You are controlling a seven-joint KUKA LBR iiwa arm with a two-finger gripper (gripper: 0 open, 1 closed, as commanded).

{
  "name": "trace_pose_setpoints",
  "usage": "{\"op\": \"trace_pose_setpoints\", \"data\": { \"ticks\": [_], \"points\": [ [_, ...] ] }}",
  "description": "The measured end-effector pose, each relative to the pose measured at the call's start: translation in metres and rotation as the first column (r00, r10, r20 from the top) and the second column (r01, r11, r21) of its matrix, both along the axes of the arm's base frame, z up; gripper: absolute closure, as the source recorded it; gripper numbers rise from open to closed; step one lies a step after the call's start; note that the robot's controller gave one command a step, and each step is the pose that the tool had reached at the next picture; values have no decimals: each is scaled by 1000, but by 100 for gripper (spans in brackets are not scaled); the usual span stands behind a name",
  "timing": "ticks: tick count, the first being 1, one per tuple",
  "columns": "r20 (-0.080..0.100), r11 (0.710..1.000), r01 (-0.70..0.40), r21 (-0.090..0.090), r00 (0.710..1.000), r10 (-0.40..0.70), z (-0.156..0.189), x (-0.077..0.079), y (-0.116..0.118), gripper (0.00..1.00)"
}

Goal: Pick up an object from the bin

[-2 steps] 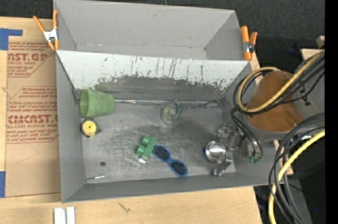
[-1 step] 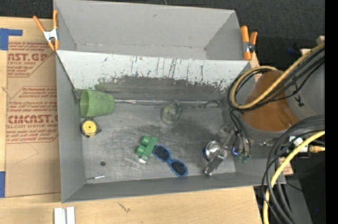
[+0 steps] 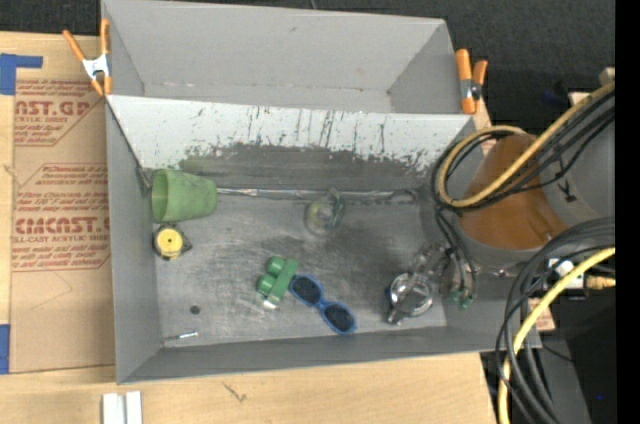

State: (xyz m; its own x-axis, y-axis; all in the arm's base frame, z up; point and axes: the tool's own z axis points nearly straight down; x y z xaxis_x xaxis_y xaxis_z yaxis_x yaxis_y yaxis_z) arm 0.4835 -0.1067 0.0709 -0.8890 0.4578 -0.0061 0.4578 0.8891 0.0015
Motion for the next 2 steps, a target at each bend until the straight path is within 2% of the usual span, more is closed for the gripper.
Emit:
{"op": "trace_pose_setpoints", "data": {
  "ticks": [1,2],
  "points": [
    [2,1000,-2,0,1000,2,111,2,0,100],
    [-5,1000,-3,1,1000,3,111,2,0,100]
  ]
}}
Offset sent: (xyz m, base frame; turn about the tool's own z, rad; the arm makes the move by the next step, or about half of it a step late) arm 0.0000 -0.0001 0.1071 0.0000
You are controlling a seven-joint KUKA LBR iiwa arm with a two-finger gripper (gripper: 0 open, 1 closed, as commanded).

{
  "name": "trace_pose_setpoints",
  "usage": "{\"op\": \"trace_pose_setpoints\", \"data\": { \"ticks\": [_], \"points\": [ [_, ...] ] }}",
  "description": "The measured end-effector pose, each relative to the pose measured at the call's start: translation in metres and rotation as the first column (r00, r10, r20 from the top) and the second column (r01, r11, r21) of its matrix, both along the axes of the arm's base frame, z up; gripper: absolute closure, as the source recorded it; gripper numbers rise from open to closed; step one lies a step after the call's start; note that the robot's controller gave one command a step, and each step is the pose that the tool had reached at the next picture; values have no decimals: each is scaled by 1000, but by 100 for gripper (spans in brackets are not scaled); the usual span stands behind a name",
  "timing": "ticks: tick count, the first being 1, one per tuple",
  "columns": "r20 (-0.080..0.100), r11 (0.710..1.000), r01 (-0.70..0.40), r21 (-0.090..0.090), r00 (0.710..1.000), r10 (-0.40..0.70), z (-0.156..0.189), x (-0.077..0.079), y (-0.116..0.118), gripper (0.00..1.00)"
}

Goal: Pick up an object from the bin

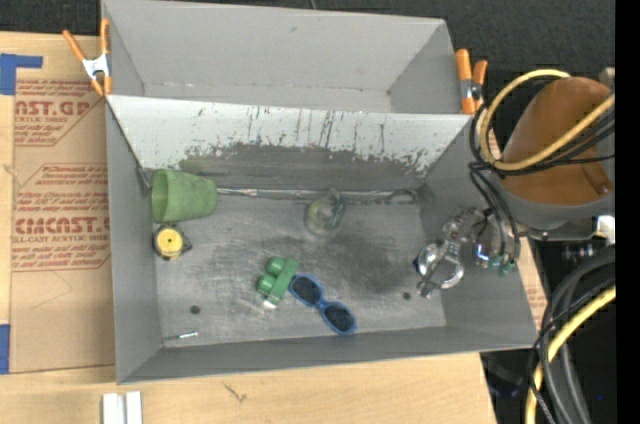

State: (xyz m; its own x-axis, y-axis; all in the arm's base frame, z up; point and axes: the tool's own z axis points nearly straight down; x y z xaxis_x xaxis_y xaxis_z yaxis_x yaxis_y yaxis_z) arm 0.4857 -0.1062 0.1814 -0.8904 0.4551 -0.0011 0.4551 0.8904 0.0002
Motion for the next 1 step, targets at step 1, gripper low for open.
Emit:
{"op": "trace_pose_setpoints", "data": {
  "ticks": [1],
  "points": [
    [2,1000,-2,0,1000,2,19,1,1,100]
  ]
}}
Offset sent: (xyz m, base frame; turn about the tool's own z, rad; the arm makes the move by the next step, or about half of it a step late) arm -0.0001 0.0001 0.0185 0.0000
